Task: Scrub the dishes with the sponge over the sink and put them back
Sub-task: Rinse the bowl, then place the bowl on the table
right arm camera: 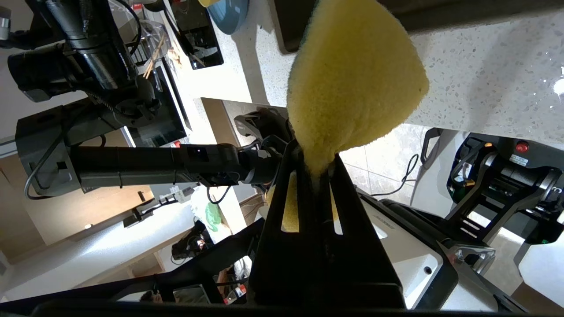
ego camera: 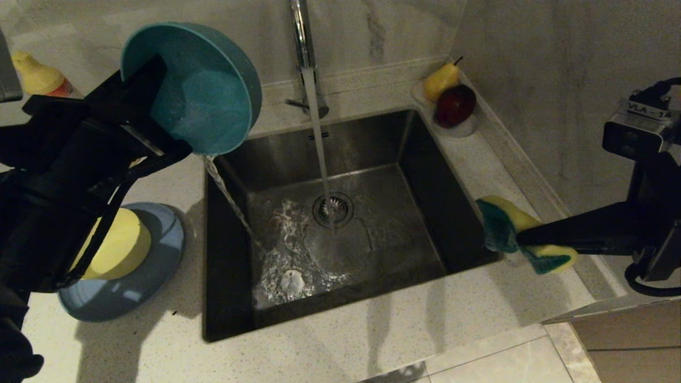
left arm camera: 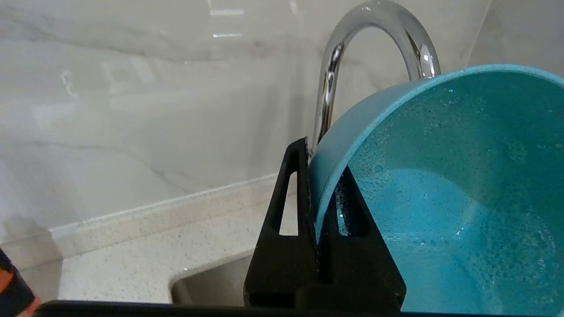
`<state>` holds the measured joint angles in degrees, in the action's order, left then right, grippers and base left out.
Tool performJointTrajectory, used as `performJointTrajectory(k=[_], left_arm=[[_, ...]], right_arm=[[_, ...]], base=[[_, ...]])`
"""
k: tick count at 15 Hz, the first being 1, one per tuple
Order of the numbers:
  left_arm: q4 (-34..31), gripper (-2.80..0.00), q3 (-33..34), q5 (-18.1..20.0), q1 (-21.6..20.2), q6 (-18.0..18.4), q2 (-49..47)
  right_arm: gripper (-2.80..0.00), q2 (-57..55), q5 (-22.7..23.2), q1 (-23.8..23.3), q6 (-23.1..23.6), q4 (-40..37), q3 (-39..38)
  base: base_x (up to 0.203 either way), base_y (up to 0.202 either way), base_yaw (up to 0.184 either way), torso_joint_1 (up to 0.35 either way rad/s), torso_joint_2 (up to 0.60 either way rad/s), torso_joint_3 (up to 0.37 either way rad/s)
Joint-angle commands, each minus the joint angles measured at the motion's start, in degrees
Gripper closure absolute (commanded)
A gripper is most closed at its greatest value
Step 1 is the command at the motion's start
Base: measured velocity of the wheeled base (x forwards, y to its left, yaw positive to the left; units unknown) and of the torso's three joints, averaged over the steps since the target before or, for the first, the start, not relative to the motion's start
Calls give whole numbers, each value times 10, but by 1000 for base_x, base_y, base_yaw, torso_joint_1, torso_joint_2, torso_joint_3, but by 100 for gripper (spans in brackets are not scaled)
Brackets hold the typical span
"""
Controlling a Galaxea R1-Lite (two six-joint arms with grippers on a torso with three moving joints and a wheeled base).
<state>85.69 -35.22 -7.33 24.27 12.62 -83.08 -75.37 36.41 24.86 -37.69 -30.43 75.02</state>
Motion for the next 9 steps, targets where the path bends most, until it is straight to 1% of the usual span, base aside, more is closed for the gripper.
performJointTrajectory(k=[1,2,3,4,5,7,9], left_arm=[[-25,0,1,-7,-1,-11,-4],[-54,0,4,-11,-1,-27,-5],[-96,0,6,-15,-2,-56,-4],[-153,0,3,-18,-6,-91,0],[-224,0,-4,-19,-13,-122,8],[-391,0,-30,-20,-21,-175,34],[-589,0,-78,-20,-33,-217,68]], right_arm=[[0,4,1,-1,-2,-1,-1],[0,5,0,-6,-1,-1,0],[0,6,2,-16,-1,-1,0],[0,10,2,-19,-1,-2,-2],[0,17,2,-19,-1,-1,-8],[0,30,2,-19,-1,2,-24],[0,37,2,-19,-1,2,-35]], base=[[0,0,0,0,0,0],[0,0,0,0,0,0],[0,0,0,0,0,0],[0,0,0,0,0,0],[0,0,0,0,0,0],[0,0,0,0,0,0],[0,0,0,0,0,0]])
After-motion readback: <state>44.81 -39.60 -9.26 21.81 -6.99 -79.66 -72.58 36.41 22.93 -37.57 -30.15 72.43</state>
